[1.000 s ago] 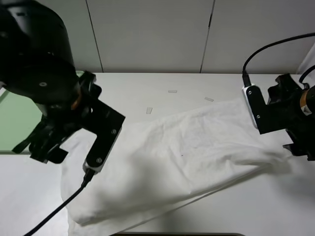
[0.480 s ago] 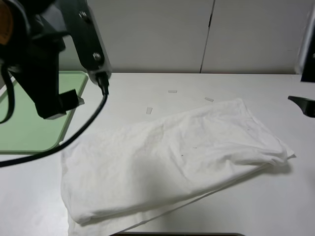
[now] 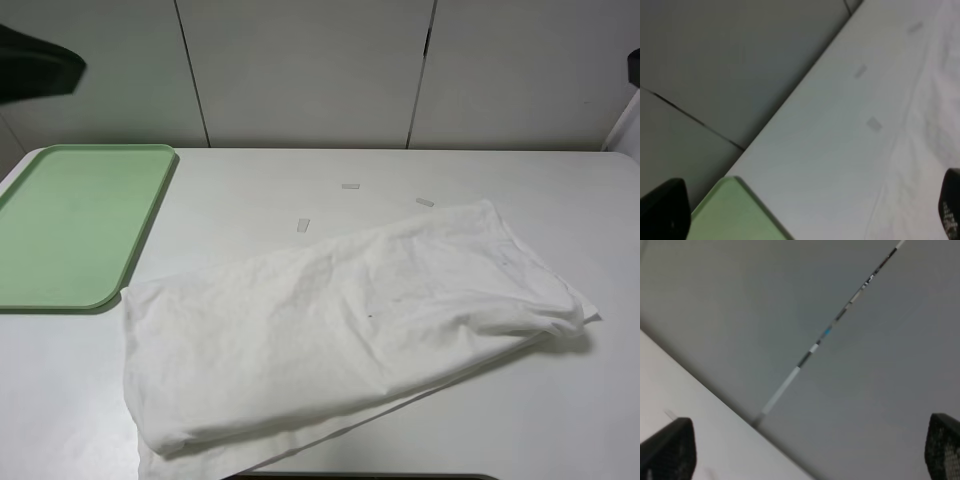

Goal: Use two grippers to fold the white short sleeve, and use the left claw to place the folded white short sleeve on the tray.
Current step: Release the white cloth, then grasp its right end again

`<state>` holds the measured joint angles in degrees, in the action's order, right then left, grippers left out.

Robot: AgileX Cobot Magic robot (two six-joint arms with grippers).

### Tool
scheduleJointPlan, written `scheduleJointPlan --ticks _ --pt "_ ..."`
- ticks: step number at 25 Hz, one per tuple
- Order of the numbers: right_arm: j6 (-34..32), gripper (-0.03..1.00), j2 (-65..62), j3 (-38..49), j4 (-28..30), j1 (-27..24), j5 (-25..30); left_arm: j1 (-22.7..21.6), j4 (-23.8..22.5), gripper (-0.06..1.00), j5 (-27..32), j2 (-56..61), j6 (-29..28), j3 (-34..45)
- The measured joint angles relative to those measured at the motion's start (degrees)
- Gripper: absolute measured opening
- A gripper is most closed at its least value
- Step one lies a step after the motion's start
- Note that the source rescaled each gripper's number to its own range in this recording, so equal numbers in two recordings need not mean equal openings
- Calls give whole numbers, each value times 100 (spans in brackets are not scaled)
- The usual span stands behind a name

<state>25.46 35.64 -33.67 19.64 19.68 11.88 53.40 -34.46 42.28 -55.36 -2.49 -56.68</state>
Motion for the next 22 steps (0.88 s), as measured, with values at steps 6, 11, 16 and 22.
scheduleJointPlan --ticks 6,11,16,22 --pt "-449 100 -554 0 -1845 0 716 0 388 100 84 1616 -270 0" --pt "-466 100 -555 -6 -2786 0 1300 0 373 100 139 2537 -293 96" --pt "-152 100 -555 -362 -3820 0 1654 0 343 100 384 3812 -286 855" --pt "515 100 -555 -690 -4573 0 1795 0 818 100 1085 5234 -684 1716"
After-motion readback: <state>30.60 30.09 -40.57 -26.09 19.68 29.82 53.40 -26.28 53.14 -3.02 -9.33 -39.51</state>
